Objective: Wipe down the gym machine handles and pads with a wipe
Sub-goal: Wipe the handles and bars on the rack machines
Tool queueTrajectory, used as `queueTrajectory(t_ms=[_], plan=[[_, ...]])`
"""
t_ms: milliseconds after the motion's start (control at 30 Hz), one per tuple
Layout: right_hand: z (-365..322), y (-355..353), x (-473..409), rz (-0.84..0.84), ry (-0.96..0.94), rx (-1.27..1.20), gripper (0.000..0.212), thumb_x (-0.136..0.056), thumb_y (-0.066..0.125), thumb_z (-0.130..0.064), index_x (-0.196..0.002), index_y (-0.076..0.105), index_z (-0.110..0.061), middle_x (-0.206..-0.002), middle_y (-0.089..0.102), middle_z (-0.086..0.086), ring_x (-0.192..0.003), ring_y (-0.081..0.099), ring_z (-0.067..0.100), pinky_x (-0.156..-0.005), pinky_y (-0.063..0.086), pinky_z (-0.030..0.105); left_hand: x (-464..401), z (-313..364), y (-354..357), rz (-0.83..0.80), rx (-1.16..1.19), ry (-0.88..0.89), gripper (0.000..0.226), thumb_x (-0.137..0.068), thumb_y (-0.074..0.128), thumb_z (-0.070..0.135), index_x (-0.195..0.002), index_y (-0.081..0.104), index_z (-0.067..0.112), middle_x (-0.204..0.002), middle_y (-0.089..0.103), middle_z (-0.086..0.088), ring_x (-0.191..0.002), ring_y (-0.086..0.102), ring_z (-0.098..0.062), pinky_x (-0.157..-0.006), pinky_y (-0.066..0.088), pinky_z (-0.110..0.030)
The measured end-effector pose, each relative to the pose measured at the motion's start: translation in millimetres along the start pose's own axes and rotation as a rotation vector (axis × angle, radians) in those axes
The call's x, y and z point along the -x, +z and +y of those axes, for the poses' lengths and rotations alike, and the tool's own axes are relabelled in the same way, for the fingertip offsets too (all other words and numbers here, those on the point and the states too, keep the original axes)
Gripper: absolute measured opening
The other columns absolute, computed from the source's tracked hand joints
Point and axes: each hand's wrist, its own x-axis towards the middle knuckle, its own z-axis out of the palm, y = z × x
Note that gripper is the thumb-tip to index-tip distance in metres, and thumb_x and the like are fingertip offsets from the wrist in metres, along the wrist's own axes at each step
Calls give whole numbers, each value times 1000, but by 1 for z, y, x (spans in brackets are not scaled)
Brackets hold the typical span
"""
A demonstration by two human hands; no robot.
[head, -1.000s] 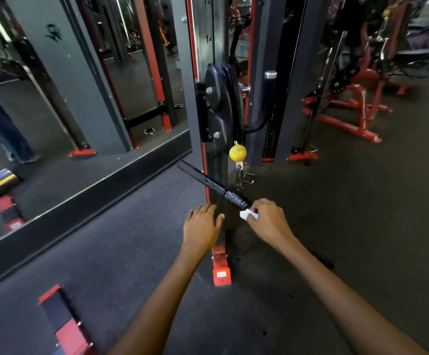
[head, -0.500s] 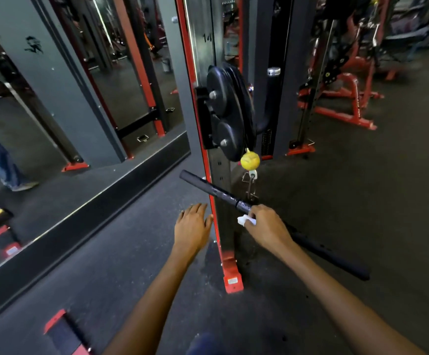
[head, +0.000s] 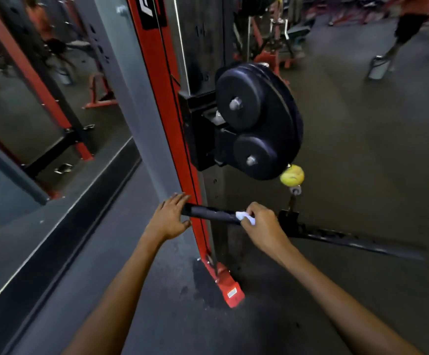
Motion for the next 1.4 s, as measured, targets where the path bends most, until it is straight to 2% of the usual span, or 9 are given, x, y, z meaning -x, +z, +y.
queueTrajectory(t_ms=[233, 433, 533, 633, 767, 900, 1000, 1233, 1400], plan=[[-8, 31, 7, 355, 86, -73, 17, -83, 53, 4, -82, 45, -11, -85, 52, 7, -78, 48, 18, -68, 33, 24, -5, -23, 18, 29, 198, 227, 57, -94, 61, 25, -146, 39, 17, -143, 43, -8, -125, 48, -27, -104, 38, -34], [-11, 48, 23, 471, 24, -34, 33, -87, 47, 8, -116, 59, -3, -110, 52, 2, -98, 48, -1, -89, 39, 10, 7, -51, 34, -12, 226, 468, 59, -94, 56, 43, -148, 32, 37, -115, 48, -4, -95, 52, -17, -80, 46, -29], [-5, 59, 33, 561, -7, 25, 35, -85, 49, 9, -114, 63, -4, -109, 45, 4, -95, 49, 7, -87, 42, 17, 9, -60, 44, -93, 238, 556, 64, -89, 41, 65, -147, 22, 47, -110, 52, 2, -90, 51, -10, -77, 49, -30], [-1, 74, 43, 613, 65, 76, 36, -85, 51, 10, -118, 62, -1, -116, 44, 12, -102, 50, 19, -90, 38, 17, 17, -58, 53, -79, 320, 608, 67, -89, 39, 69, -149, 27, 42, -108, 63, 1, -90, 59, -12, -78, 50, -29], [-2, 108, 46, 557, 160, 148, 38, -88, 40, 2, -122, 57, 5, -131, 49, 22, -128, 41, 33, -108, 23, 22, 34, -45, 65, -12, 433, 683, 68, -91, 45, 62, -147, 37, 23, -100, 68, -4, -84, 63, -14, -77, 47, -20], [-7, 140, 56, 356, -162, 388, 39, -100, 25, -12, -124, 53, 2, -128, 56, 21, -129, 37, 34, -111, 21, 41, 47, -29, 77, 60, 528, 661, 64, -88, 57, 43, -140, 46, 7, -110, 69, -12, -92, 64, -17, -85, 44, -16], [14, 119, 53, 206, -377, 620, 38, -92, 34, -8, -126, 51, -2, -128, 58, 17, -126, 47, 31, -112, 19, 38, 53, -22, 83, 134, 548, 645, 62, -86, 59, 39, -135, 52, 2, -116, 68, -15, -97, 64, -17, -89, 43, -14], [37, 85, 43, 406, -32, 493, 44, -86, 33, -1, -125, 53, 6, -126, 56, 24, -122, 49, 43, -109, 24, 41, 56, -16, 89, 159, 640, 601, 64, -84, 64, 41, -137, 51, 7, -117, 67, -13, -98, 65, -15, -88, 50, -19], [11, 122, 62, 139, -501, 584, 37, -96, 33, -7, -130, 44, 1, -133, 53, 19, -129, 40, 31, -113, 23, 39, 55, -18, 87, 165, 674, 593, 64, -83, 63, 39, -136, 52, 6, -119, 66, -12, -102, 63, -13, -91, 46, -14]])
